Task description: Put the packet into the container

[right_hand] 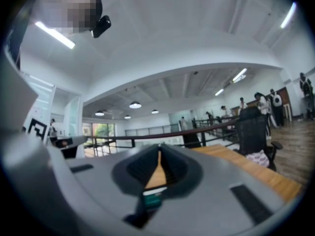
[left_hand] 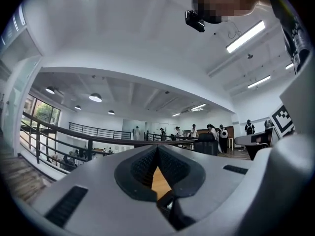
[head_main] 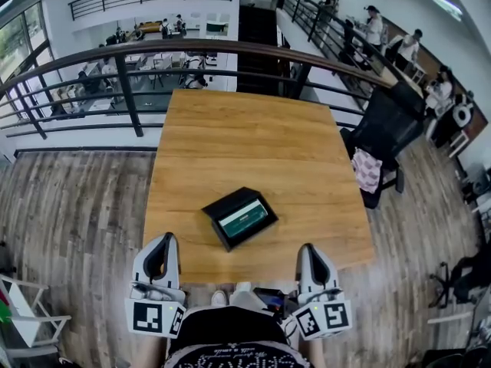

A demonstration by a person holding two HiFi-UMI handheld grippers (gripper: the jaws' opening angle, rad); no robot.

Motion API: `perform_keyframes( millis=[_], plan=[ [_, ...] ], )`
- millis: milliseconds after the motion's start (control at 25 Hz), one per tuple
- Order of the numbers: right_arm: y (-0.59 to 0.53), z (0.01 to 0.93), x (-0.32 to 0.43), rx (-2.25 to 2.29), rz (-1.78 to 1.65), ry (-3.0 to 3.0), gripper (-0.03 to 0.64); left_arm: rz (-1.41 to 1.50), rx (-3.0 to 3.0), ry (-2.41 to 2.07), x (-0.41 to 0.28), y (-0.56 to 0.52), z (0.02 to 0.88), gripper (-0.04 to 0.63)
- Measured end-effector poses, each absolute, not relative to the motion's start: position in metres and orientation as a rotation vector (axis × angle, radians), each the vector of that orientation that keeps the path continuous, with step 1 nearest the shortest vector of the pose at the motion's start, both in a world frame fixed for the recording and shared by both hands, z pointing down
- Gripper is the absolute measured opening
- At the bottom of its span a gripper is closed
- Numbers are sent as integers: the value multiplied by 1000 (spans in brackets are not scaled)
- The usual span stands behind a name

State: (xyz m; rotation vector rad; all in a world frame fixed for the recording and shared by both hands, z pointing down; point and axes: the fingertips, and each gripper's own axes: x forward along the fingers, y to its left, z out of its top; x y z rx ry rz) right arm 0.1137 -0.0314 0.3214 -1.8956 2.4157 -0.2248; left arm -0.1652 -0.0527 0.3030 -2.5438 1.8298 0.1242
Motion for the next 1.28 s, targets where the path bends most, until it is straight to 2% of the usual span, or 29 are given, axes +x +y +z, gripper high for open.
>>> perform_keyframes(
  millis=[640,1280],
  plan=[
    [-9,342,114,-1902,-258,2480,38,-38,-2440,1992,-198,-15,353,28],
    [-7,347,131,-1955,-256,2499,37,-35,-2479,1957,-175,-18,349,28]
  ],
)
